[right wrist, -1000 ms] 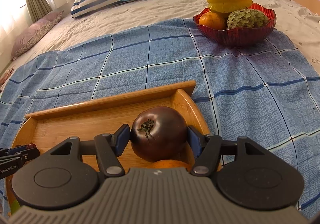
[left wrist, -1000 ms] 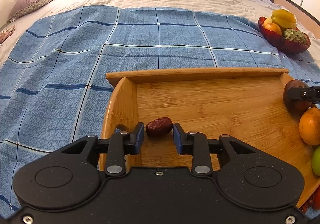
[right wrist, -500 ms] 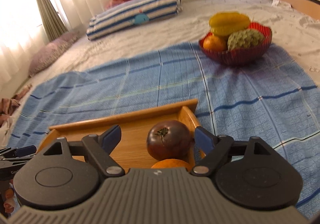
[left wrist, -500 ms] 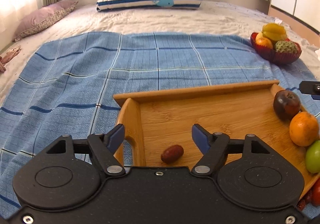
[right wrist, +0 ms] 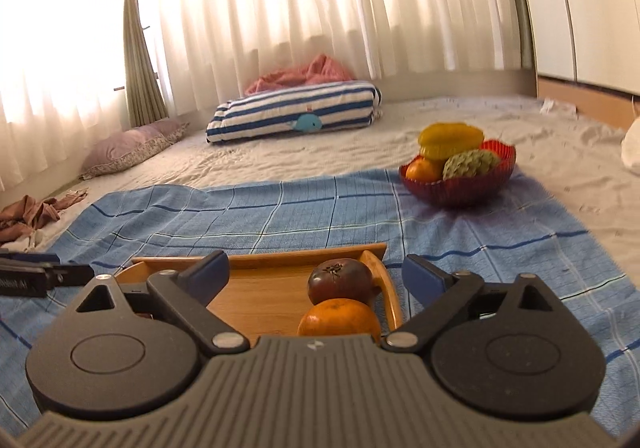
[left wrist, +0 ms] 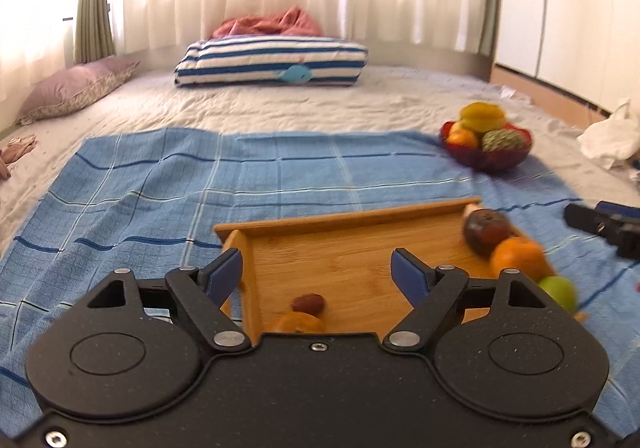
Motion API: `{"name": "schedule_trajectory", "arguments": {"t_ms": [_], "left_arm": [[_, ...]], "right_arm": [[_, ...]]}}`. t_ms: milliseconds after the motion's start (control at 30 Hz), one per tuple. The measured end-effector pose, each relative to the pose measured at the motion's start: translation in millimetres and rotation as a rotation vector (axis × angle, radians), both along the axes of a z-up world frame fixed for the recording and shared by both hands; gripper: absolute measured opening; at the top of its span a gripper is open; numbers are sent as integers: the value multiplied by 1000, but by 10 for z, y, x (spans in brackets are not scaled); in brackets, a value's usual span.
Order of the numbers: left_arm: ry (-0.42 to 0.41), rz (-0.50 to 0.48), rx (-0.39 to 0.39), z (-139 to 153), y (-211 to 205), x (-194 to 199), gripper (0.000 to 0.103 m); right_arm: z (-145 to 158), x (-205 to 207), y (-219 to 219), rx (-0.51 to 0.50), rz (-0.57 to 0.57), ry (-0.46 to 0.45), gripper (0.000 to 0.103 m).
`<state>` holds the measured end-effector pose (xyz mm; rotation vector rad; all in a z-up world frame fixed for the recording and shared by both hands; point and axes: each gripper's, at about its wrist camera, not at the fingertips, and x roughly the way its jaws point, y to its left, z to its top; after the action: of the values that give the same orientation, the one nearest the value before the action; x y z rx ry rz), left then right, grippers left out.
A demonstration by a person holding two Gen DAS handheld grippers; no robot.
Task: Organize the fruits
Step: 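Move both grippers back toward the red tomato and remaining dates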
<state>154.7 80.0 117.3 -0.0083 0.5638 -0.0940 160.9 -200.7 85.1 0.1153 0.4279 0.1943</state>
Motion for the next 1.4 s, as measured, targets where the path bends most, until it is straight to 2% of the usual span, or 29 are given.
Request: {"name": "schedule_trajectory", "arguments": {"t_ms": [133,233,333,400,533,800,967,1200,1400], "left_arm": [[-32,-29,-5,30,-133,-302,83],[-55,-56,2,34,-259,-518,83],[-82,-78,11,30,-390,-687,90],[-97,-92,19,18,-468,-793,90],[-105,-107,37,-46,-622,-950,90],[-88,-120,59,-249,-851,-1105,91],[-66,-137,100,-421,-1035,-1129,91],[-17,-161,52,-553,-1152,-1132,91],[32,-134,-10,-651,-1133,-1079,90]], "right_arm": [[-37,-257,3,-31,-12,-52,103],[-70,-404,-45,-13,-35,-64,103],[-114,-537,-106,7,-70,-77,103],[-161,-620,-132,11,-91,-83,103],[-274,-746,-131,-33,-118,-88,103],[-533,-960,-134,-28,-121,-40,103],[-695,-1041,-67,-84,-131,-20,103],[-761,-1064,-29,-165,-102,-2,103],[-799,-1063,-60,-164,-97,11,101]]}}
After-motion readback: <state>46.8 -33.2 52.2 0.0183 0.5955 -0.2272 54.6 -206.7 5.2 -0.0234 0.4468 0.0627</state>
